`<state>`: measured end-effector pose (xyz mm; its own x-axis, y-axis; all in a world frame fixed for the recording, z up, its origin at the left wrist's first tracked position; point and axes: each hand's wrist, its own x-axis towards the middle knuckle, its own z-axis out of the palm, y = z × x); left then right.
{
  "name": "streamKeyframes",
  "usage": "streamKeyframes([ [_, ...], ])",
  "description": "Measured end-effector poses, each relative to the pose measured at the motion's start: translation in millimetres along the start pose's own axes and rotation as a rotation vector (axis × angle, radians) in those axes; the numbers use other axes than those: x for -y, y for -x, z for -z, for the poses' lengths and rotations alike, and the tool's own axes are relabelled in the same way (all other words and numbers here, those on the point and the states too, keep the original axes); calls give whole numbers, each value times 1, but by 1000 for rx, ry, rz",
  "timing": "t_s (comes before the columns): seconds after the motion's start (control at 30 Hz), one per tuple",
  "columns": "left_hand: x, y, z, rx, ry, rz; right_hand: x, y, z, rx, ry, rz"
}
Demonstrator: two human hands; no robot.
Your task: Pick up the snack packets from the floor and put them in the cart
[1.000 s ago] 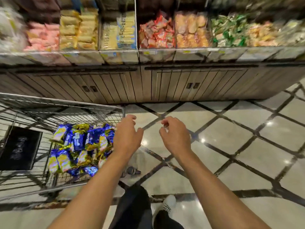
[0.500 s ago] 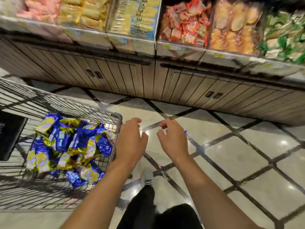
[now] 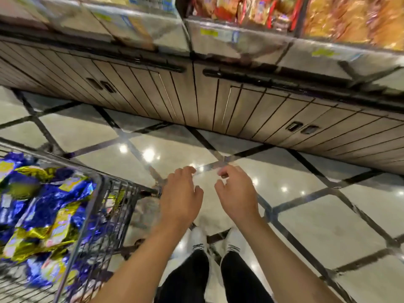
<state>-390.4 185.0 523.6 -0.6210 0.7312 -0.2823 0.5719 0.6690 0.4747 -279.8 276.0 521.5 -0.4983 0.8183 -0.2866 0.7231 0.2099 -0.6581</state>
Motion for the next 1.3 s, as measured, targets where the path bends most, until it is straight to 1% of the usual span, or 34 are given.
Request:
streamKeyframes([
  [0.1, 28, -41, -87, 54, -39, 4, -66, -35, -42, 4, 39, 3],
  [0.3, 128, -140, -296, 205, -190, -61, -227, -119, -154, 75, 116, 4],
  [0.4, 168, -173, -397, 273, -341, -162, -308, -156, -217, 108, 196, -3],
  [0.47, 195, -183, -456, 337, -430, -228, -353, -174, -256, 145, 300, -3],
  [0.53, 220, -192, -503, 362, -479, -311, -387, -185, -285, 177, 427, 40],
  [0.6, 235, -198, -536, 345, -506, -389, -418, -195, -305, 194, 567, 112],
  [0.7, 253, -205, -559, 258, -509, -470, -455, -212, -322, 230, 732, 143],
  [0.77, 265, -207, -566, 222, -516, -512, -467, -219, -328, 188, 774, 117],
  [0.83, 274, -206, -570, 203, -518, -525, -468, -221, -332, 147, 774, 111],
  [0.9, 276, -206, -572, 195, -502, -520, -466, -221, -327, 158, 759, 135],
  [1.03, 278, -207, -572, 181, -467, -543, -458, -218, -307, 182, 660, 107],
  [1.13, 275, -209, -575, 216, -460, -528, -442, -216, -301, 255, 536, 86],
  [1.2, 265, -213, -571, 269, -483, -517, -426, -215, -297, 239, 486, 95],
  [1.23, 261, -215, -565, 290, -494, -488, -415, -214, -293, 206, 476, 116],
  [1.3, 244, -216, -541, 301, -471, -343, -387, -206, -281, 152, 456, 144],
])
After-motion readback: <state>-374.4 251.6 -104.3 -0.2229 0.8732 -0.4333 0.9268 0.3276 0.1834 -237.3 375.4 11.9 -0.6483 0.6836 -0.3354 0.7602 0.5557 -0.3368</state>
